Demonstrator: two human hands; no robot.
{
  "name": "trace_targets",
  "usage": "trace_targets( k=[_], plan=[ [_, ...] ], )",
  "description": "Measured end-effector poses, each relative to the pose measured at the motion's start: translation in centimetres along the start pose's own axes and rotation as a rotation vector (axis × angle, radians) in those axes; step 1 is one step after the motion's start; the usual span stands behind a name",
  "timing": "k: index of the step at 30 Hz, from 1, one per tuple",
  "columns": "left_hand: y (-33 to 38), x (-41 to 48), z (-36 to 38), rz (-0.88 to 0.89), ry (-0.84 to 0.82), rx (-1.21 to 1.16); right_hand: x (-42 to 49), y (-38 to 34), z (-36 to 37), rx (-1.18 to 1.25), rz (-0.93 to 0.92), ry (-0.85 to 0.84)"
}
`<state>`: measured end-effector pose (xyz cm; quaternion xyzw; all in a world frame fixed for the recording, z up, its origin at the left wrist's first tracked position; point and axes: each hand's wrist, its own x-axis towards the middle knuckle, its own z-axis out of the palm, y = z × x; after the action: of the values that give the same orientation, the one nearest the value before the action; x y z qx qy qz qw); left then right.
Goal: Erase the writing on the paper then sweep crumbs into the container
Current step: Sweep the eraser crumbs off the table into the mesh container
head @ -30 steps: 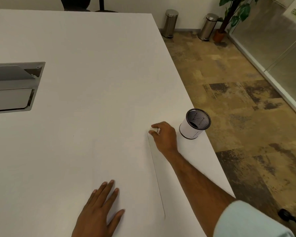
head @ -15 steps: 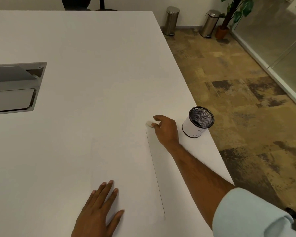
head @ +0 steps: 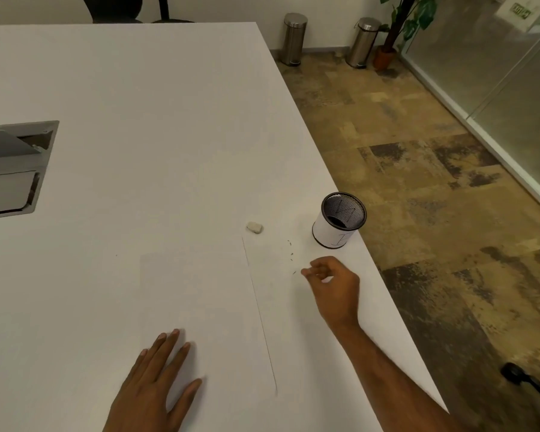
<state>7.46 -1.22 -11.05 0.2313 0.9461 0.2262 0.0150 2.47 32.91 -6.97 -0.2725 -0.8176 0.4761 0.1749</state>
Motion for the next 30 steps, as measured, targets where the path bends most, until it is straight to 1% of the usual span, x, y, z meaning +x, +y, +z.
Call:
trace_targets(
  k=[2,4,7,9,13,15,16,17,19,21,23,25,28,30],
  plan=[
    [0.6,0.4,0.0,0.008,0.027,-0.007,0.8,0.7,-1.5,0.054,0.051,0.137],
    [1.2,1.0,0.2,0.023,0.051,-0.014,1.9,1.0,-2.3,0.096,0.101,0.184],
    [2.9,2.2,0.5,0.024,0.055,-0.031,4.7,1.1,-2.2,0.175,0.136,0.068],
    [4.6,3.3,0.9,0.028,0.053,-0.045,6.7,0.8,-1.8,0.202,0.131,0.036],
    [9.4,5.8,3.0,0.139,0.049,-0.107,8.9,0.0,-1.1,0.260,0.081,0.061],
    [12.9,6.3,5.0,0.210,-0.008,-0.084,9.4,-0.2,-0.8,0.278,0.055,0.105],
    [14.6,6.5,6.0,0.206,-0.064,-0.049,9.5,-0.2,-0.8,0.279,0.041,0.119],
    [16.3,6.7,7.0,0.154,-0.140,-0.007,9.6,-0.2,-0.7,0.275,0.030,0.120],
    [19.2,7.5,8.4,-0.012,-0.263,0.058,9.8,0.1,-1.2,0.275,0.008,0.099],
    [20.8,8.6,9.6,-0.107,-0.243,0.068,9.7,0.3,-2.2,0.280,-0.016,0.095],
    [21.4,9.9,10.8,-0.157,-0.195,0.085,9.4,0.6,-3.7,0.293,-0.025,0.103],
    [21.9,11.7,11.2,-0.202,-0.192,0.097,9.2,1.3,-5.3,0.294,-0.030,0.105],
    [21.8,15.3,10.9,-0.262,-0.236,0.123,8.9,2.1,-7.5,0.278,-0.068,0.107],
    [21.5,17.7,10.7,-0.293,-0.212,0.129,8.8,2.6,-8.4,0.276,-0.087,0.098]
  ],
)
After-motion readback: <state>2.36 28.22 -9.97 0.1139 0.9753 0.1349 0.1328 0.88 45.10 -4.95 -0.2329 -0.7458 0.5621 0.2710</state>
